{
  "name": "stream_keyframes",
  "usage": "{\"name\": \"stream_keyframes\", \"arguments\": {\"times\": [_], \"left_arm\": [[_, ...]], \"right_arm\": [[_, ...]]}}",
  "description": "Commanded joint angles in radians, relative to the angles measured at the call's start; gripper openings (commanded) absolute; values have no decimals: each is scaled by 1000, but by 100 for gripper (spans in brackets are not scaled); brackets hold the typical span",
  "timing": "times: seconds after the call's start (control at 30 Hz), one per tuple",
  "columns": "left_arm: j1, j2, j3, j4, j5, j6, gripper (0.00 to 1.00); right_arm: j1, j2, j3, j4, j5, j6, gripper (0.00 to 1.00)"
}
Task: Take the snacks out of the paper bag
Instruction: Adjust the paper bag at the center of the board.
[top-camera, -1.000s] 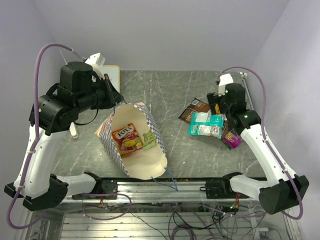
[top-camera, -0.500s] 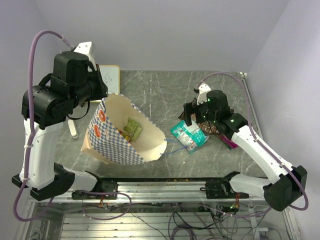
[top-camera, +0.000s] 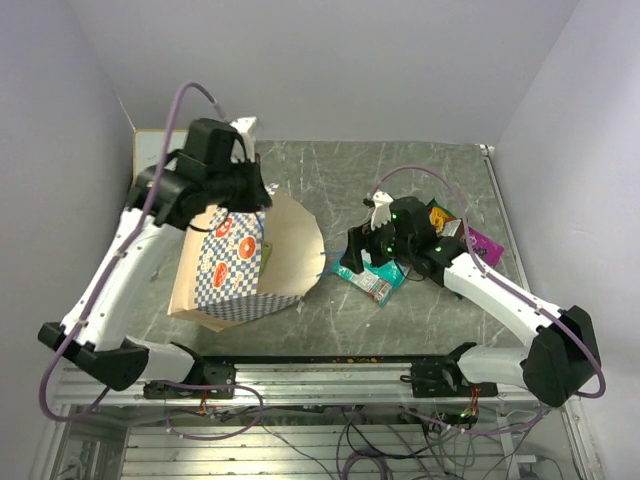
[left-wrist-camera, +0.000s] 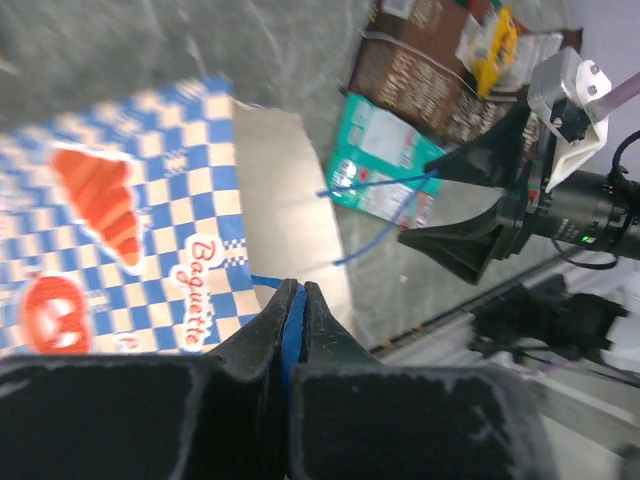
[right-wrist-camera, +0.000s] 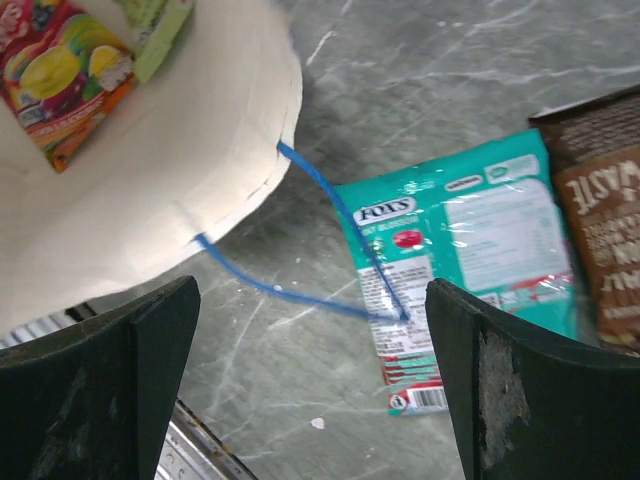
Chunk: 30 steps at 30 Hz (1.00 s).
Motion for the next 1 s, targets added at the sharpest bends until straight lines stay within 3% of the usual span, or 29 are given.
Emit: {"name": "stream_keyframes", "arguments": {"times": [0.0, 0.17, 0.4, 0.63, 0.97], "left_arm": [[-7, -58, -255, 382, 277, -271, 7], [-43, -200, -544, 767, 323, -505, 7], [-116, -151, -592, 855, 359, -530, 7], [-127, -107, -477, 645, 341, -396, 7], [-107, -139, -270, 214, 174, -70, 7]], "right_arm": [[6, 7, -42, 46, -60, 37, 82], [30, 2, -99, 76, -108, 82, 66], [103, 20, -101, 45, -110, 72, 47], [224, 97, -90, 44, -119, 158, 30], [472, 199, -57, 250, 46, 405, 25]]}}
